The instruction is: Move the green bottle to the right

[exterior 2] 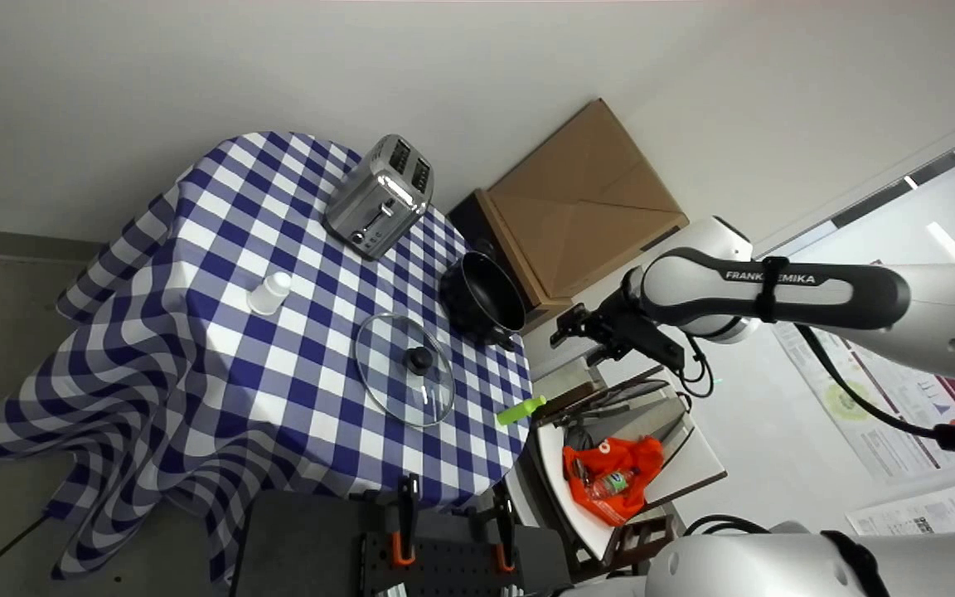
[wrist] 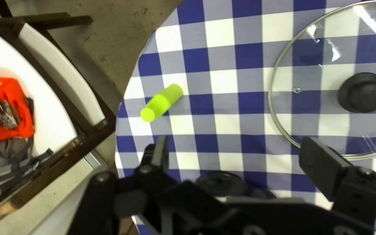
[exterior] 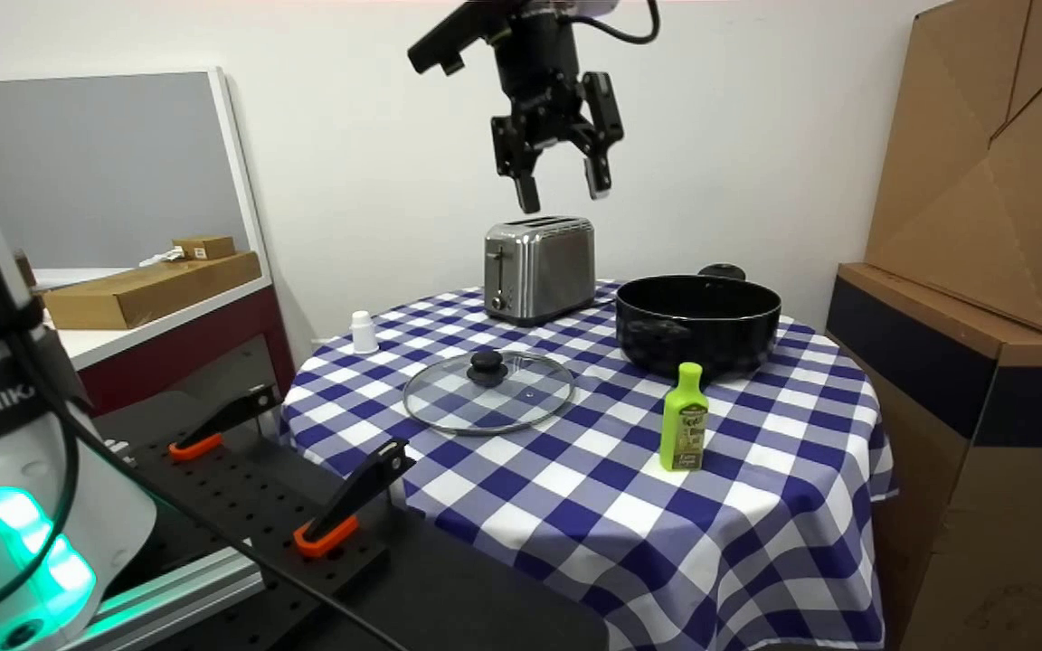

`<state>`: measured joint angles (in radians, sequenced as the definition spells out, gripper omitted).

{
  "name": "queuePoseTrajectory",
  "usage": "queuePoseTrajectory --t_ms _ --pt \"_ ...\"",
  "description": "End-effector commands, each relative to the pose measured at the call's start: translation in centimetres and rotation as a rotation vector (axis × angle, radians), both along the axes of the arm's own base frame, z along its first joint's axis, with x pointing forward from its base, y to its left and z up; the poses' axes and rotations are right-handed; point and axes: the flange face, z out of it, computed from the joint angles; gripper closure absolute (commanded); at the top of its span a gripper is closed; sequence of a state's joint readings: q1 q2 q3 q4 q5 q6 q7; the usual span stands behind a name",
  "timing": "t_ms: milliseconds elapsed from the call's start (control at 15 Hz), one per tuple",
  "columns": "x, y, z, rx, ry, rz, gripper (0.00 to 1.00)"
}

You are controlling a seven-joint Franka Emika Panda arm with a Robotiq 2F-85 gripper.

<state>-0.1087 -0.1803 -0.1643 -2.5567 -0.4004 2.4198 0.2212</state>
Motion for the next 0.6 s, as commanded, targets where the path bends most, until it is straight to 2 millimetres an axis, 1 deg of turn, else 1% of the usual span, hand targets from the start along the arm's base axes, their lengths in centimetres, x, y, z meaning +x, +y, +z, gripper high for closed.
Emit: queuePoseTrajectory --t_ms 0,67,200,267,333,400,467,533 --pt "-1.6 7.8 4.5 0.056 -0.104 0.05 0.0" --pt "-1.8 10.4 5.6 0.091 -0.126 0.057 0.0" --pt "-2.9 15.5 7.2 0.151 -0.139 0.024 0.0" --pt "-3.5 17.4 7.8 0.161 -0.125 0.001 0.0" --pt "-4.2 18.8 8.4 0.155 -0.101 -0.06 0.0" --pt "-2.5 17.0 7.2 0.145 -0.116 0.014 0.0" --pt "-3.2 18.5 7.7 0.143 -0.108 -0.009 0.0" --pt "-3.7 19.3 8.1 0.139 -0.108 -0.021 0.0"
